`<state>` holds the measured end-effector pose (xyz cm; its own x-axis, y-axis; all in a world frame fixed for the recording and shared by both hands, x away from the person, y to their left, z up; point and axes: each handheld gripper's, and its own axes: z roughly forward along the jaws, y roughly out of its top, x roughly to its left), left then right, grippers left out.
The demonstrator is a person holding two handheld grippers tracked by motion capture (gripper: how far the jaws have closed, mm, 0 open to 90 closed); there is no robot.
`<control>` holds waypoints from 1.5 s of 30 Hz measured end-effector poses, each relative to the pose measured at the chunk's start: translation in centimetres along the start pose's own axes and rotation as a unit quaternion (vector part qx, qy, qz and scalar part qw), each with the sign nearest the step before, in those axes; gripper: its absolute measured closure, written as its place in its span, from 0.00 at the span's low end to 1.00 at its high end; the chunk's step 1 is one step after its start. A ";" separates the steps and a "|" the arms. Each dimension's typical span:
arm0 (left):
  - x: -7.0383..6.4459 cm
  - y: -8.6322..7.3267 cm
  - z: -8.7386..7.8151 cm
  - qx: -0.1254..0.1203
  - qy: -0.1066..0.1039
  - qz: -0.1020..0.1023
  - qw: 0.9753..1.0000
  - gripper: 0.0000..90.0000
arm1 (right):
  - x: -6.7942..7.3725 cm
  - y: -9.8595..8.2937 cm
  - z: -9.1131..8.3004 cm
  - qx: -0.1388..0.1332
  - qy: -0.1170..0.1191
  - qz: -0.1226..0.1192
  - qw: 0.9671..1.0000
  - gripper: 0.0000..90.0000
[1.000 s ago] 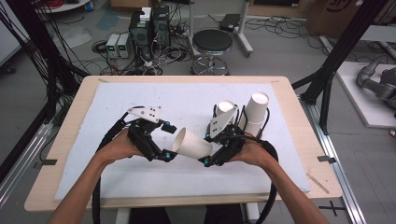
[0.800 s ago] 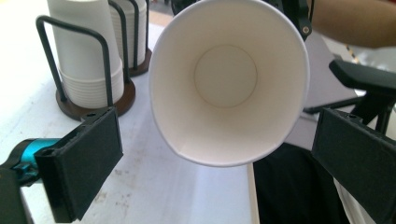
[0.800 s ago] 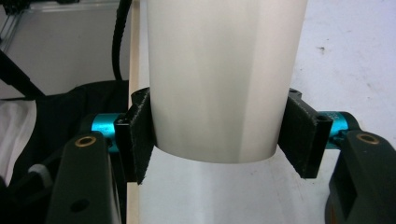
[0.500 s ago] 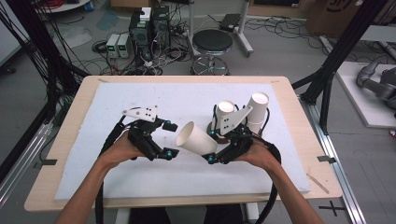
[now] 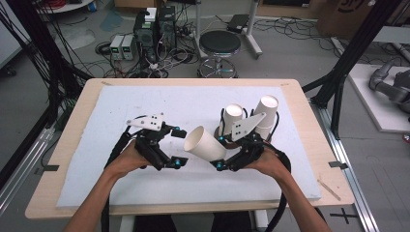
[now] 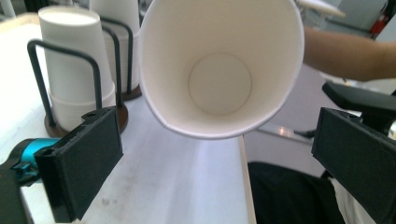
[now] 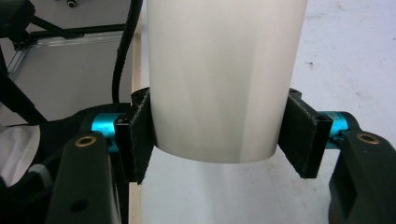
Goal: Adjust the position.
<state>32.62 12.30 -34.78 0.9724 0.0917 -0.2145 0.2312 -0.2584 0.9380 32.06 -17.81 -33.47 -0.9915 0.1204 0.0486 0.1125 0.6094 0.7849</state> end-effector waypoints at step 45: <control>-0.3 -0.8 2.0 -0.045 -0.027 0.000 0.999 0.03 | 0.7 -2.3 1.5 -0.104 0.023 0.009 0.994 0.39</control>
<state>32.23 10.53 -36.02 0.9730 0.0383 -0.2275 0.2307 -0.1704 0.9580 31.18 -17.91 -36.17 -0.9919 0.0915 0.0883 0.1194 0.4322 0.8938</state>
